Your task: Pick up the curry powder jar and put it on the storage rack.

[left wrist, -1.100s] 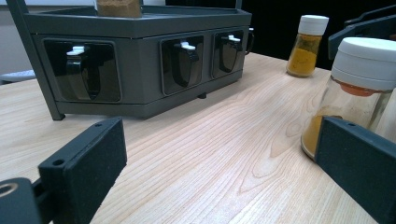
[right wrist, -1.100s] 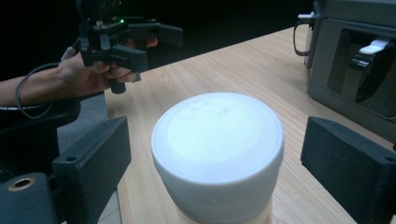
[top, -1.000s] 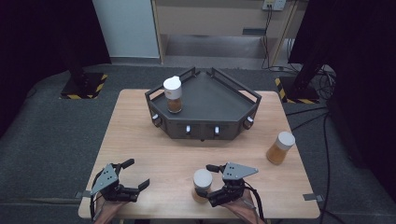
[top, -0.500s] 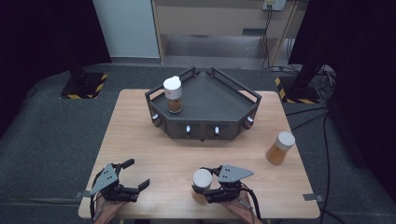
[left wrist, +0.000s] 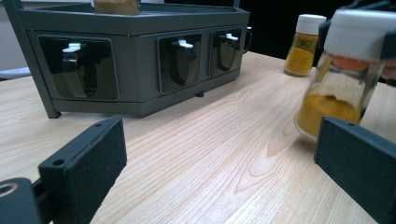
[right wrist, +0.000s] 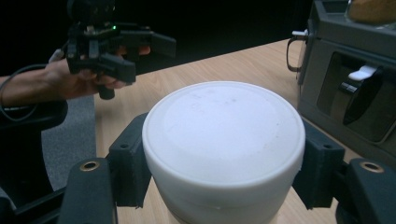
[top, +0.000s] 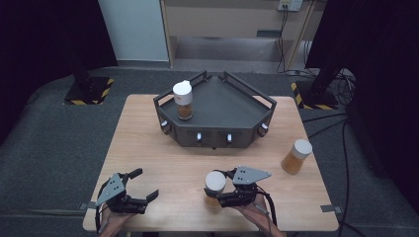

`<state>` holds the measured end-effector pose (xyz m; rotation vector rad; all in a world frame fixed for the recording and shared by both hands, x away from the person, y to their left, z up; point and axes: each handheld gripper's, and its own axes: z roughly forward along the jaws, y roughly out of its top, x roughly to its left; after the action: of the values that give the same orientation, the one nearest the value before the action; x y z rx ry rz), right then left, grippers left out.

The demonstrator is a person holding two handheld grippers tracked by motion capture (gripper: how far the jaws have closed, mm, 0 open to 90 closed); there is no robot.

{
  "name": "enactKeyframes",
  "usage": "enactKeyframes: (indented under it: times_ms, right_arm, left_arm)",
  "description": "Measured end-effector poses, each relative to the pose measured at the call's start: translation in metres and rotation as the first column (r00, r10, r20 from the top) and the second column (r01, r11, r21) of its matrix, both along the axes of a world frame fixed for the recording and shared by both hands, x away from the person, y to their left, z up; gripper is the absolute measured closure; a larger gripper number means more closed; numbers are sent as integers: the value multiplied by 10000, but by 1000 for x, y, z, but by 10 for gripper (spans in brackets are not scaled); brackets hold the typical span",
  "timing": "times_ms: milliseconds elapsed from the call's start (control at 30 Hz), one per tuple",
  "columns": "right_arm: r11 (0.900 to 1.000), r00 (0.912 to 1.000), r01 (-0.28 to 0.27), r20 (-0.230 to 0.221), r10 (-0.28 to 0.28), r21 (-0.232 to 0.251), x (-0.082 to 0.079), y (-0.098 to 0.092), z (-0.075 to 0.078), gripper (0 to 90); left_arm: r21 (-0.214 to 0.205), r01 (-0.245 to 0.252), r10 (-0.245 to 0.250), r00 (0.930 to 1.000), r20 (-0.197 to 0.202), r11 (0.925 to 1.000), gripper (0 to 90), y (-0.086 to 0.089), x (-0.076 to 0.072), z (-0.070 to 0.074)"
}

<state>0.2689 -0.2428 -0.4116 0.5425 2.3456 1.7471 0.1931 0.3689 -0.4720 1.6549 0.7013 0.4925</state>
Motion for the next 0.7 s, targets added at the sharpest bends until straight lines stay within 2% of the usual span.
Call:
enactKeyframes:
  times_ms: [267,300,333,700]
  right_arm:
    - [9997,9999,40,147,-37,-225,11,1,31,329]
    - [9997,9999,40,147,-37,-225,11,1,31,329]
    - [9997,9998,77,180,-72,-241,14,2,39,329]
    - [9998,9994,55,348,-48,-207,33,1,86,329]
  left_arm:
    - [-25,0,0,10000,-20,10000,13,0,0,0]
    - [-25,0,0,10000,-20,10000,13,0,0,0]
    - [-27,0,0,10000,-22,10000,13,0,0,0]
    - [-53,-12,12,10000,-54,10000,13,1,0,0]
